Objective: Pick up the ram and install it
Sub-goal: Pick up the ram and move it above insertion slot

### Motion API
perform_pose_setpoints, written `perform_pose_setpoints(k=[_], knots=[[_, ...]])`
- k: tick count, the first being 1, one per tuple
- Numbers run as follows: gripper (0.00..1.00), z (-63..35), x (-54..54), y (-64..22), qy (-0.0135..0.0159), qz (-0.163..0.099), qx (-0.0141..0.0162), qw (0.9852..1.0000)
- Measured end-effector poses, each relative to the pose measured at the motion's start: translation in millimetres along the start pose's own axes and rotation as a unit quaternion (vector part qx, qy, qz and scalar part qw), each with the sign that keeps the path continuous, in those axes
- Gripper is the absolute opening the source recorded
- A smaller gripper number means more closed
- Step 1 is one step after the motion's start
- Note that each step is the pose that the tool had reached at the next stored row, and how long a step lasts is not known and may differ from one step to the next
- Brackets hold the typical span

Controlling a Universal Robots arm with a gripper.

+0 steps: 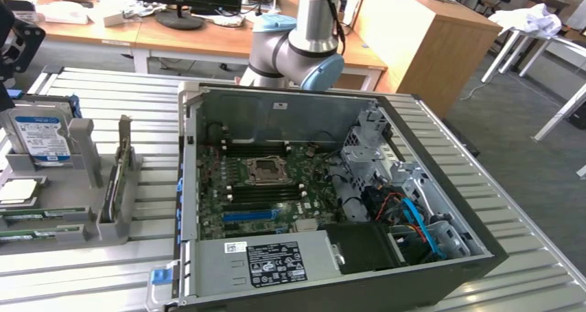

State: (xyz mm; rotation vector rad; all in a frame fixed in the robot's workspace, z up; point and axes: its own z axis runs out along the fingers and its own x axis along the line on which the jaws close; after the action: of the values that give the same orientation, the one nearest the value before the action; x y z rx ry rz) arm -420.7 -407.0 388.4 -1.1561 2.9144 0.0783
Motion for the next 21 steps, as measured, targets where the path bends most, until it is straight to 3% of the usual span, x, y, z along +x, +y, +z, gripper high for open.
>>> perform_pose_setpoints(k=[6,12,16,21], knots=[[0.11,0.0,0.0,0.0,0.0017,-0.037,-0.0009,0.9993],[0.11,0.0,0.0,0.0,0.0034,-0.076,-0.0018,0.9971],[0.11,0.0,0.0,0.0,0.0046,-0.103,-0.0024,0.9946],[0.11,-0.1,0.0,0.0,0.0063,-0.141,-0.0033,0.99]])
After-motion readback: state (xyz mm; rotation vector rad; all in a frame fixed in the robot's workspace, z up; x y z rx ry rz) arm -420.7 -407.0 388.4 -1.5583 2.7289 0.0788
